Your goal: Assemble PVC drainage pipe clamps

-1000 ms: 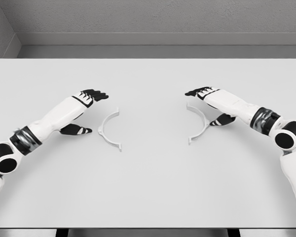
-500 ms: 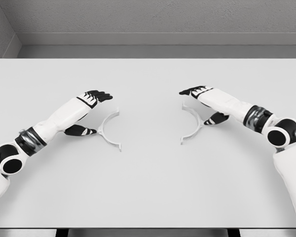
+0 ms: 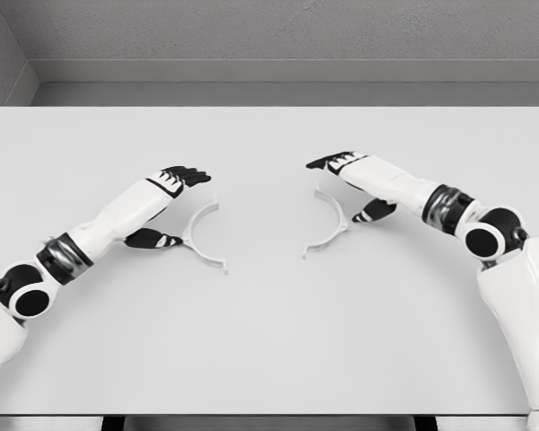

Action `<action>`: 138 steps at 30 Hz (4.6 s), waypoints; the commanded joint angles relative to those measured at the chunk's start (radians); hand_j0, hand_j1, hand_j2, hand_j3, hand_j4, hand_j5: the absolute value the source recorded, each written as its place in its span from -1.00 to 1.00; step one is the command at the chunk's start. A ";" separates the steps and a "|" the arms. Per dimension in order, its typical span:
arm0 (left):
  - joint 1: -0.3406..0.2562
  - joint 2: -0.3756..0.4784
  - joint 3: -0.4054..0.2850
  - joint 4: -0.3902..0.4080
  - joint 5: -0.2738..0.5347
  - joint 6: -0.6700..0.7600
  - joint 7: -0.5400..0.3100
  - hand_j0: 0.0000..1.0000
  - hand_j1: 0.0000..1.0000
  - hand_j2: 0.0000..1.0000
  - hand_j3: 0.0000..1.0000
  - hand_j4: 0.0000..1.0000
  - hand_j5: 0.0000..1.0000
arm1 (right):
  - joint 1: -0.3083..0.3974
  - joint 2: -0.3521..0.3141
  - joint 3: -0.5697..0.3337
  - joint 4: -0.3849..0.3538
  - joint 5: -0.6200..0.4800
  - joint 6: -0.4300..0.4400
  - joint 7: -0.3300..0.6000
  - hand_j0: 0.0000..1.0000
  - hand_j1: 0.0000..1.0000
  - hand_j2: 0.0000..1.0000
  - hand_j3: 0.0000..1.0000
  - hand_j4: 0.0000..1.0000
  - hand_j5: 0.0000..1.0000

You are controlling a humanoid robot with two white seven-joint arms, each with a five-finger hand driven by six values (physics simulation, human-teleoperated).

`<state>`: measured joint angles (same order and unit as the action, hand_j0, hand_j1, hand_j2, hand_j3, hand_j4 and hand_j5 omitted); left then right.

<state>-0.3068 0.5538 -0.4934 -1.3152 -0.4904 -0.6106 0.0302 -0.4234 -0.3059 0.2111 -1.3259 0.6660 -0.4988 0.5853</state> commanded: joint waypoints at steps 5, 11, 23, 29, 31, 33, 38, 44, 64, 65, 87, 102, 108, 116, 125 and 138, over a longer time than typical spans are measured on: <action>0.003 -0.017 -0.010 -0.013 0.004 0.000 0.000 1.00 1.00 1.00 1.00 1.00 1.00 | -0.034 0.027 0.027 0.040 -0.003 0.014 -0.001 1.00 1.00 1.00 1.00 1.00 1.00; 0.005 -0.028 -0.008 -0.019 0.007 0.000 0.000 1.00 1.00 1.00 1.00 1.00 1.00 | -0.061 0.048 0.033 0.083 0.012 0.014 -0.001 1.00 1.00 1.00 1.00 1.00 1.00; 0.005 -0.025 -0.005 -0.024 0.010 0.000 0.000 1.00 1.00 1.00 1.00 1.00 1.00 | -0.160 0.051 0.034 0.186 0.014 0.045 -0.005 1.00 1.00 1.00 1.00 1.00 1.00; -0.002 -0.009 0.015 -0.015 0.015 0.000 0.000 1.00 1.00 1.00 1.00 1.00 1.00 | -0.176 0.065 0.044 0.234 0.014 0.045 -0.007 1.00 1.00 1.00 1.00 1.00 1.00; -0.006 0.025 0.015 -0.012 0.019 0.000 0.000 1.00 1.00 1.00 1.00 1.00 1.00 | -0.176 0.067 0.051 0.235 0.014 0.045 -0.007 1.00 1.00 1.00 1.00 1.00 1.00; -0.009 0.026 0.015 -0.012 0.021 0.000 0.002 1.00 1.00 1.00 1.00 1.00 1.00 | -0.176 0.073 0.056 0.234 0.014 0.045 -0.007 1.00 1.00 1.00 1.00 1.00 1.00; -0.025 0.026 0.015 -0.006 0.019 0.000 0.002 1.00 1.00 1.00 1.00 1.00 1.00 | -0.176 0.088 0.073 0.234 0.015 0.045 -0.005 1.00 1.00 1.00 1.00 1.00 1.00; -0.023 0.029 0.015 -0.007 0.021 0.000 0.002 1.00 1.00 1.00 1.00 1.00 1.00 | -0.176 0.099 0.083 0.234 0.015 0.046 -0.005 1.00 1.00 1.00 1.00 1.00 1.00; -0.023 0.026 0.012 -0.009 0.019 0.000 0.002 1.00 1.00 1.00 1.00 1.00 1.00 | -0.198 0.174 0.122 0.225 0.038 0.069 -0.001 1.00 1.00 1.00 1.00 1.00 1.00; -0.023 0.026 0.012 -0.009 0.019 0.000 0.002 1.00 1.00 1.00 1.00 1.00 1.00 | -0.199 0.174 0.119 0.225 0.037 0.069 -0.001 1.00 1.00 1.00 1.00 1.00 1.00; -0.037 -0.012 -0.016 0.022 0.006 0.000 0.002 1.00 1.00 1.00 1.00 1.00 1.00 | 0.008 0.036 0.051 -0.099 0.018 0.059 0.004 1.00 1.00 1.00 1.00 1.00 1.00; -0.037 -0.044 -0.017 0.033 0.004 0.000 0.000 1.00 1.00 1.00 1.00 1.00 1.00 | 0.015 0.088 0.088 -0.096 0.023 0.068 0.007 1.00 1.00 1.00 1.00 1.00 1.00; -0.032 -0.052 -0.017 0.025 0.003 0.000 0.000 1.00 1.00 1.00 1.00 1.00 1.00 | 0.012 0.108 0.088 -0.088 0.024 0.069 0.007 1.00 1.00 1.00 1.00 1.00 1.00; -0.026 -0.064 -0.017 0.019 -0.013 0.000 0.000 1.00 1.00 1.00 1.00 1.00 1.00 | 0.006 0.131 0.114 -0.087 0.024 0.095 0.007 1.00 1.00 1.00 1.00 1.00 1.00; -0.026 -0.064 -0.017 0.019 -0.014 0.000 0.000 1.00 1.00 1.00 1.00 1.00 1.00 | -0.017 0.134 0.100 -0.084 0.021 0.112 0.007 1.00 1.00 1.00 1.00 1.00 1.00; -0.028 -0.071 -0.017 0.017 -0.016 0.000 0.000 1.00 1.00 1.00 1.00 1.00 1.00 | 0.178 -0.070 -0.323 -0.277 -0.115 -0.012 0.026 1.00 1.00 1.00 1.00 1.00 1.00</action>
<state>-0.3359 0.4829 -0.5111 -1.2977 -0.5123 -0.6106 0.0301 -0.2454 -0.3547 -0.0559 -1.5775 0.5747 -0.4790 0.6101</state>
